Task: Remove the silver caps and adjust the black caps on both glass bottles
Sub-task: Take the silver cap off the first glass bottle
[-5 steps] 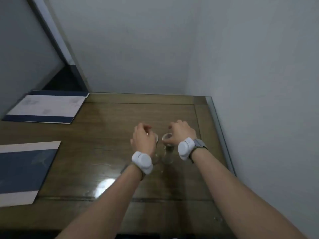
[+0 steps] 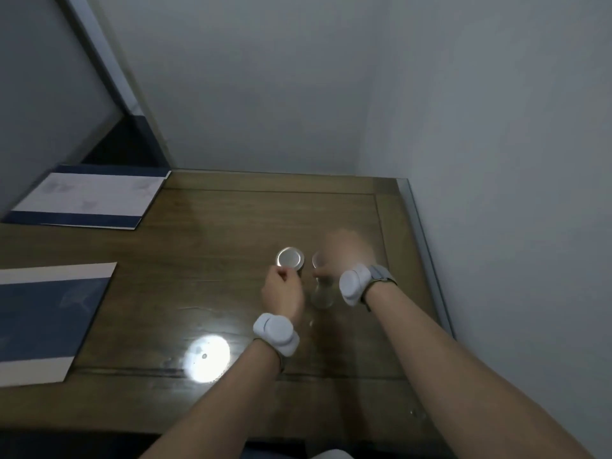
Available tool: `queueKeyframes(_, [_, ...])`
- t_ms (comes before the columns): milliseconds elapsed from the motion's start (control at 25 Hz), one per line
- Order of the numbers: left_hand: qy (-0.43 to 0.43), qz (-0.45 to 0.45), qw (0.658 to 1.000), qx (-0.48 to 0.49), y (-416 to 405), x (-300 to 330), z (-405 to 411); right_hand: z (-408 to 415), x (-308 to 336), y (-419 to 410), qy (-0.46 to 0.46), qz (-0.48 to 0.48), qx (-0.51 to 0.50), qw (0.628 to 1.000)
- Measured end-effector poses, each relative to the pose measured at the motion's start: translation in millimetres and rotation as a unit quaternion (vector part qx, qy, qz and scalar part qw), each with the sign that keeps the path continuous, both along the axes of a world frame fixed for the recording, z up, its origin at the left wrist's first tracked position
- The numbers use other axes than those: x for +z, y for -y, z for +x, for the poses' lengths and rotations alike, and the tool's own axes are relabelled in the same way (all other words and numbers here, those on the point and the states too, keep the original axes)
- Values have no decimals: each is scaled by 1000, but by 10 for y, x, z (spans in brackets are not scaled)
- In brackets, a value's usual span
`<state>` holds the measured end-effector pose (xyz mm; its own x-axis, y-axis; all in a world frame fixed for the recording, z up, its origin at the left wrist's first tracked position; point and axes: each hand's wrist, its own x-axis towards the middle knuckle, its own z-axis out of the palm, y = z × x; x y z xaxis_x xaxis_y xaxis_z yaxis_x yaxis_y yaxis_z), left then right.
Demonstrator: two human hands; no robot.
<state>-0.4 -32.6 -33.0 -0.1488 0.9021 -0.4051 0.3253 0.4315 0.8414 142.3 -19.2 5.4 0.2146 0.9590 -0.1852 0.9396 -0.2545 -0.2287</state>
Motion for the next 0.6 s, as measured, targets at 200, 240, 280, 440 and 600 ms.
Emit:
queueKeyframes(200, [80,-195,970,-123,87,-113,14,-37,-10,-4,32,-9,15,999])
queueKeyframes(240, [84,-168,972,-139,87,-158,46,-49,-17,-9,35,-10,17,999])
queueKeyframes(280, [80,-124,978,-147,92,-206,94,-56,-24,-9,37,-11,19,999])
queueKeyframes(440, [-9,-17,977,-210,44,-321,197,-66,-20,-9,40,-13,12,999])
queueKeyframes(600, [-48,5,969,-243,23,-479,236,-66,-16,14,46,-7,10,999])
